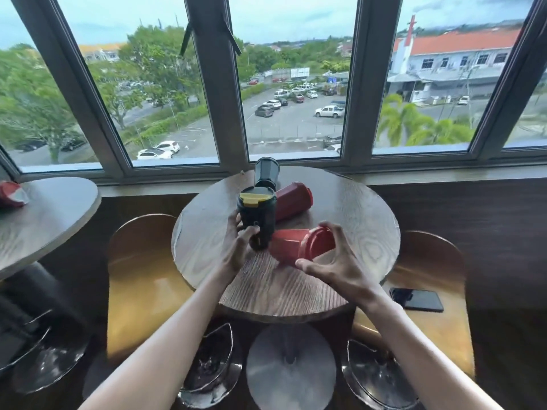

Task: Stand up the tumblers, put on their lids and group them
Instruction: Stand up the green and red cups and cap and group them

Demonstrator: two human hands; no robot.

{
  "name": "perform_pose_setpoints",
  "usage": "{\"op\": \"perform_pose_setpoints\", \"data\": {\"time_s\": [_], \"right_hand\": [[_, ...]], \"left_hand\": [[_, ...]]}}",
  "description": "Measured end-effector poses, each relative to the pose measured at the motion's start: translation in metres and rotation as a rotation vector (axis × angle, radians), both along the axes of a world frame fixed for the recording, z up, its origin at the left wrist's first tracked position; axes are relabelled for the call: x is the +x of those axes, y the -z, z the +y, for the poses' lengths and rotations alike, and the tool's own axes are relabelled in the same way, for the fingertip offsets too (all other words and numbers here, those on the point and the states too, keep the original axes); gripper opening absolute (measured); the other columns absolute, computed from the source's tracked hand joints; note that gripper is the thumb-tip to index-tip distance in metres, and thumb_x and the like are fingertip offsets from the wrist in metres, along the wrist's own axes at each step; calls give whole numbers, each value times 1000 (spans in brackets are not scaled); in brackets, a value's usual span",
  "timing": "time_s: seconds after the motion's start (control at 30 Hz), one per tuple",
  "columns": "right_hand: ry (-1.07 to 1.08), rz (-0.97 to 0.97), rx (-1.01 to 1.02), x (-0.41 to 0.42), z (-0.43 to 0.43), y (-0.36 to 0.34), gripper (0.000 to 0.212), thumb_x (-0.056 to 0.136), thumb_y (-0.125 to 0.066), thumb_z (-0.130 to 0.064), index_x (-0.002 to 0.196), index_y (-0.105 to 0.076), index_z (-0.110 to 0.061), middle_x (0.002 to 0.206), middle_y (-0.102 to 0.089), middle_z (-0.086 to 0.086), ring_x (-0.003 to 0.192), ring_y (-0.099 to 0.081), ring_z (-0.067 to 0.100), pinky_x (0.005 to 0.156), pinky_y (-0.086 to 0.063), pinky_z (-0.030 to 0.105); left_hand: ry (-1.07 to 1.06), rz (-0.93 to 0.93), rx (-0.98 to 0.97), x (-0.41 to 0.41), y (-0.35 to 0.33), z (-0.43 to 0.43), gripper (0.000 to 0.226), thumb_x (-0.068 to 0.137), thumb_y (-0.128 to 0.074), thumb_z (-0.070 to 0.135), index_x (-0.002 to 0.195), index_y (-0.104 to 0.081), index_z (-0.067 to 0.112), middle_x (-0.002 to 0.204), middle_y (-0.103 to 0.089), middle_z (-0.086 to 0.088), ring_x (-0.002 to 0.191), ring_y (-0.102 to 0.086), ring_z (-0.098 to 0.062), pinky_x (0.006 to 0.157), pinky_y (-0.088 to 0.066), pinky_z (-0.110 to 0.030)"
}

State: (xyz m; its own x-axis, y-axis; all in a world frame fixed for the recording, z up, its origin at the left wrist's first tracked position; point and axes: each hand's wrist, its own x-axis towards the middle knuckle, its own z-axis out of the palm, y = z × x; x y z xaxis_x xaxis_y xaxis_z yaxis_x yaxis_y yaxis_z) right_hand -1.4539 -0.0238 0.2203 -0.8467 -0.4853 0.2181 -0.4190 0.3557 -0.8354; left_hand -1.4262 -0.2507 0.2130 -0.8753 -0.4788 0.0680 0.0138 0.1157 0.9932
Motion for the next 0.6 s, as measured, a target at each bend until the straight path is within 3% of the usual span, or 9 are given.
{"op": "perform_pose_setpoints", "data": {"time_s": [0.07,0.13,0.27,0.37,0.43,0.47,0.5,0.6], "right_hand": [[62,-21,9,-4,-5,-14,77,69,-77,-54,129,-32,-35,104,-59,-10,96,-58,3,88,-46,33],[125,1,68,-10,-15,-24,78,66,-70,-66,127,-34,-34,107,-62,-4,100,-61,15,88,-48,37],[255,69,219,-26,-44,-39,94,60,-53,-86,135,-36,-32,124,-57,3,111,-58,24,90,-51,45],[298,98,336,-41,-65,-49,90,64,-49,-87,135,-36,-32,126,-52,4,115,-55,27,84,-44,40],[322,94,369,-50,-74,-52,88,65,-50,-86,133,-37,-33,127,-51,4,118,-51,28,84,-41,41],[337,89,379,-54,-77,-52,89,64,-51,-86,134,-38,-32,128,-50,5,120,-48,29,88,-42,43],[356,86,388,-58,-80,-52,91,63,-51,-86,135,-38,-31,131,-49,7,122,-45,30,92,-42,45],[375,69,363,-65,-83,-50,98,63,-57,-83,141,-35,-28,138,-41,11,128,-37,33,100,-41,47]], "left_hand": [[11,-43,-57,-5,5,-7,74,71,-61,23,140,-34,17,125,-57,-6,100,-60,-16,66,-50,-27],[6,-97,-106,-10,11,-13,77,69,-70,22,139,-37,16,126,-59,-14,98,-62,-19,69,-49,-29],[-4,-123,-201,-15,20,-18,71,75,-80,12,136,-44,9,116,-62,-12,104,-60,-23,64,-41,-8],[5,-89,-212,-15,29,-21,71,75,-83,8,134,-43,12,118,-60,-8,106,-59,-17,70,-41,1],[1,-76,-171,-16,32,-23,76,67,-86,16,130,-44,19,123,-61,-9,108,-62,-17,88,-51,-16],[-7,-71,-151,-16,34,-24,76,64,-85,18,128,-44,21,122,-62,-10,109,-64,-21,89,-55,-28],[-12,-66,-142,-16,35,-25,74,63,-85,16,125,-45,21,120,-63,-11,107,-65,-23,85,-58,-30],[-11,-44,-132,-17,35,-28,67,69,-83,1,122,-45,17,112,-65,-12,95,-66,-16,69,-58,-18]]}}
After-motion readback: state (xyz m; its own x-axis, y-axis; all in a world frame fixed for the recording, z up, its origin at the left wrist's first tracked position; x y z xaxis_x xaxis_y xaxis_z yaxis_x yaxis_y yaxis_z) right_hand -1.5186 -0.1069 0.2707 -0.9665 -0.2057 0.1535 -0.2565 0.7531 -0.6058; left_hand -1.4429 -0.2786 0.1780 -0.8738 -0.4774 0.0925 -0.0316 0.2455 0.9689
